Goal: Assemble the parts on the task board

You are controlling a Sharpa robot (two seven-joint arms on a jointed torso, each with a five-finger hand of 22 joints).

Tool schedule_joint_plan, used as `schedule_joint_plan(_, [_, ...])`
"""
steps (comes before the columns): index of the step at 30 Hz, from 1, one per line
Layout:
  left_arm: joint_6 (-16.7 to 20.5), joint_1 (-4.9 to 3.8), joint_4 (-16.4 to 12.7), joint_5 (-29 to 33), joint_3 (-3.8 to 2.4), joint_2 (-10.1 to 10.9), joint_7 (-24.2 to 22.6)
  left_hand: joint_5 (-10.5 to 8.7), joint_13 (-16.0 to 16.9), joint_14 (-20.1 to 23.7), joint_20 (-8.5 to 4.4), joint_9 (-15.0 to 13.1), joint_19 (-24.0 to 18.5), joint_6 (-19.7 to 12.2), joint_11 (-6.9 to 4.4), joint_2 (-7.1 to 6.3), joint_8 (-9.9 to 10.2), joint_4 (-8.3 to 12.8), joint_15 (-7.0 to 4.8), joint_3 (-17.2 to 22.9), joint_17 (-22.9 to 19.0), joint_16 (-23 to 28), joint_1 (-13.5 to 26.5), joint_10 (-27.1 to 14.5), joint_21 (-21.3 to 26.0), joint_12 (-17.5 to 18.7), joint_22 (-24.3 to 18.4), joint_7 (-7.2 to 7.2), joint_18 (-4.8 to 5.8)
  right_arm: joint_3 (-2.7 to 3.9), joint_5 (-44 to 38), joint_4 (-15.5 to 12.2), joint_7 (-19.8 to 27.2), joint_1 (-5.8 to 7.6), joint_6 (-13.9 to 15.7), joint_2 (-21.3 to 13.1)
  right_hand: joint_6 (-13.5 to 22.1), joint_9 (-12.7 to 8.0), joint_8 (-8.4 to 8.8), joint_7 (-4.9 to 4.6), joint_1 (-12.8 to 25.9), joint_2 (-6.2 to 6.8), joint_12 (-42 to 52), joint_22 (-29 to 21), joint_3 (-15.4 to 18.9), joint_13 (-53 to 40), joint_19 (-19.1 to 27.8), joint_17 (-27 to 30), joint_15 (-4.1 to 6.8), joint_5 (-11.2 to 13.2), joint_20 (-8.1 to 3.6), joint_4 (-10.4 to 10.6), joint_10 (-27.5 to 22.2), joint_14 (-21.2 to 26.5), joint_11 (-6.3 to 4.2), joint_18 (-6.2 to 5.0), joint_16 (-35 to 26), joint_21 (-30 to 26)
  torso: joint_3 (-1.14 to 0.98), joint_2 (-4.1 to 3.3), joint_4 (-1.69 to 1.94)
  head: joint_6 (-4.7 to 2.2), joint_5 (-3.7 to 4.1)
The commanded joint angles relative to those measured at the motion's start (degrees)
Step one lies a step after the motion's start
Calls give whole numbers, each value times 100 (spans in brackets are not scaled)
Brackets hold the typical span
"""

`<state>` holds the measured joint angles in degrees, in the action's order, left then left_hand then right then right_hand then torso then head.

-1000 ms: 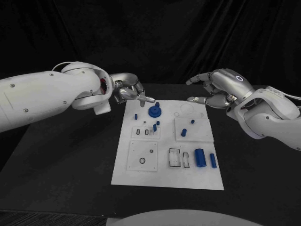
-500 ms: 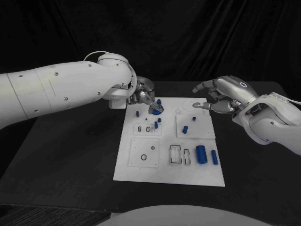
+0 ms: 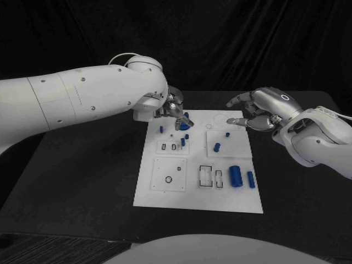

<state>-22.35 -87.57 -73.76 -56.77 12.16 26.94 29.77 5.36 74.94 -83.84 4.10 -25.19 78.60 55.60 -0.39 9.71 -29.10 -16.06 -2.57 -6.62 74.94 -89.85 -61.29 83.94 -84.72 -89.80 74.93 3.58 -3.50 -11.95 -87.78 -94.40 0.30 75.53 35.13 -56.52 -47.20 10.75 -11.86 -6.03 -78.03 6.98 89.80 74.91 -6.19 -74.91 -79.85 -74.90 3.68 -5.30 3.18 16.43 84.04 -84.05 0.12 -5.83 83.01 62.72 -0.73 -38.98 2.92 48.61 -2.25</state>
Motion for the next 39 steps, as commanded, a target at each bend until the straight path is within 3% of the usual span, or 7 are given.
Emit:
schedule_joint_plan(1, [-122, 33, 43, -11, -5, -46, 97, -29, 1506, -616, 6, -19, -49, 57, 47, 4, 37, -29, 32, -6, 1506, -15, 63, 606, 39, -20, 377, 2, 28, 4, -40, 21, -140, -18, -53, 11, -29, -9, -21, -7, 14, -48, 20, 528, -28, -1509, -35, -811, -47, -39, -11, -15, 596, -396, 42, 41, 18, 12, 2, 6, 12, 18, 2])
schedule_joint_plan(7, [-132, 111, 128, -11, -5, -119, 119, -20, 1506, -616, 8, -35, -73, 80, 48, 5, 47, -12, 32, 2, 1506, -15, 65, 606, 53, -20, 355, -3, 21, 4, -40, 44, -136, -33, -21, 35, -34, -10, -24, -8, 21, -51, 20, 529, -26, -1509, -35, -807, -47, -44, -11, -11, 596, -396, 43, 41, 14, 9, -5, 14, 9, 53, -23])
schedule_joint_plan(13, [-171, 194, 153, -11, -5, -141, 169, -4, 1506, -616, 9, -60, -76, 104, 44, 8, 65, 18, 31, 23, 1506, -15, 50, 606, 60, -20, 352, -8, 20, 4, -40, 45, -130, -38, -2, 40, -34, -10, -24, -8, 21, -51, 20, 529, -26, -1509, -35, -807, -47, -44, -11, -11, 596, -396, 43, 41, 14, 9, -16, 25, 17, 102, 2])
schedule_joint_plan(18, [-162, 256, 208, -11, -5, -176, 163, 0, 1506, -616, 8, -105, -92, 148, 37, 7, 67, 53, 27, 46, 1506, -15, 32, 606, 73, -20, 337, -19, 14, 4, -40, 47, -128, -40, -4, 31, -39, -11, -26, -9, 25, -55, 20, 529, -26, -1509, -35, -808, -47, -49, -11, -10, 596, -396, 44, 40, 15, 7, -31, 26, 4, 116, -52])
schedule_joint_plan(23, [-97, 322, 264, -11, -5, -227, 136, 47, 1506, -616, 4, -158, -80, 149, 30, 19, 96, 105, 21, 92, 1506, -15, -2, 606, 75, -20, 349, -25, 17, 4, -40, 53, -128, -49, -11, 32, -39, -11, -26, -9, 25, -55, 20, 529, -26, -1509, -35, -808, -47, -49, -11, -10, 596, -396, 44, 40, 15, 7, -29, 20, -1, 120, -72])
schedule_joint_plan(30, [-54, 437, 365, -11, -5, -298, 93, 104, 1506, -616, -1, -211, -72, 130, 28, 37, 142, 145, 17, 140, 1506, -15, -21, 606, 78, -20, 358, -24, 18, 4, -40, 67, -119, -64, -11, 49, -43, -13, -28, -10, 26, -62, 20, 525, -27, -1509, -32, -800, -48, -56, -11, -10, 596, -395, 45, 38, 8, -7, -17, 27, 22, 139, -51])
schedule_joint_plan(39, [-65, 554, 412, -11, -5, -326, 59, 144, 1506, -616, -1, -254, -115, 88, 35, 58, 207, 180, 20, 189, 1506, -15, -34, 606, 107, -20, 320, -13, 6, 4, -40, 88, -106, -86, -22, 65, -44, -15, -28, -11, 26, -66, 20, 526, -28, -1509, -32, -795, -48, -61, -11, -12, 596, -394, 45, 37, 3, -8, 1, 36, 10, 139, -91])
